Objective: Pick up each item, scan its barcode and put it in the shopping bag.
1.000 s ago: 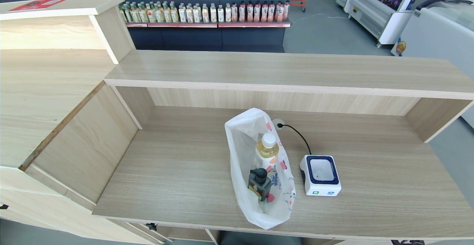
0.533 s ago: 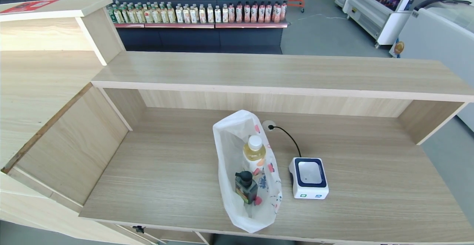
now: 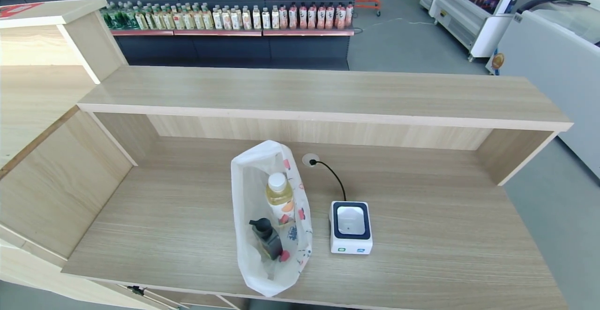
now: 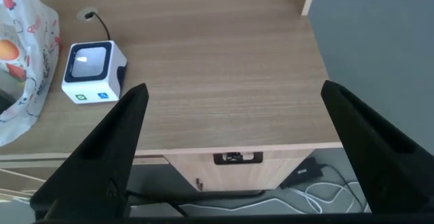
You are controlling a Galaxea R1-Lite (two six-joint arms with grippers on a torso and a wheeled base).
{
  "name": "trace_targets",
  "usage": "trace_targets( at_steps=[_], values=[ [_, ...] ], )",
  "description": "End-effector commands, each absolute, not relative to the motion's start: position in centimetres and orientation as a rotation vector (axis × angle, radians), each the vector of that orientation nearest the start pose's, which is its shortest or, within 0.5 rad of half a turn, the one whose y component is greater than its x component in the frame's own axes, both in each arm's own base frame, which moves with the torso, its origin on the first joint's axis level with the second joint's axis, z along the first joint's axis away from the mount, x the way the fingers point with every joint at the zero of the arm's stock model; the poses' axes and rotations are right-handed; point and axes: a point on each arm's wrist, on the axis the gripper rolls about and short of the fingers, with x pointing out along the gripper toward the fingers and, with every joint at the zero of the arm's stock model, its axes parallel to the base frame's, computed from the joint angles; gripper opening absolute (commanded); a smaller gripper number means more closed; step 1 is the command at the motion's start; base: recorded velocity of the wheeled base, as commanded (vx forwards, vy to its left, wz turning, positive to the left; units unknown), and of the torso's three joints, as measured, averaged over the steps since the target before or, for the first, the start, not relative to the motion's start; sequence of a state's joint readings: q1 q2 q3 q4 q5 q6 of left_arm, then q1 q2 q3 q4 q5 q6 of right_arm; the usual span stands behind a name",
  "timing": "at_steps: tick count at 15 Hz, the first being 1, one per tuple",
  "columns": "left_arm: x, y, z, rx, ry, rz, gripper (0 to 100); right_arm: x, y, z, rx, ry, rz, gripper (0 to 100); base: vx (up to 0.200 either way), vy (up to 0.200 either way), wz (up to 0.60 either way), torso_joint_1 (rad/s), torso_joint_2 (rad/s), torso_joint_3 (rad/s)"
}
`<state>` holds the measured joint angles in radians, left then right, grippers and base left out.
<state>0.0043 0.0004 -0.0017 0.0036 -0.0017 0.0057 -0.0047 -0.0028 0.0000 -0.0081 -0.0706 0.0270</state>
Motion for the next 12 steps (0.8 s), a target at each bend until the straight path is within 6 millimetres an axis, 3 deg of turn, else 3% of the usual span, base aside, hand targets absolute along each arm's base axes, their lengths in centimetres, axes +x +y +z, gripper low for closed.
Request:
trace_targets(
  at_steps=[1, 12],
  values=[
    [-2.29, -0.01, 7.56, 0.005, 0.002, 0.003, 100, -2.29, -0.15, 7.64, 0.026, -0.010, -0.075, 0, 0.000, 0.000, 0.00, 0.000, 0.00, 0.000],
    [-2.29, -0.01, 7.56, 0.005, 0.002, 0.003, 100, -2.29, -0.15, 7.61, 0.026, -0.007, -0.075, 0, 0.000, 0.000, 0.00, 0.000, 0.00, 0.000]
  ],
)
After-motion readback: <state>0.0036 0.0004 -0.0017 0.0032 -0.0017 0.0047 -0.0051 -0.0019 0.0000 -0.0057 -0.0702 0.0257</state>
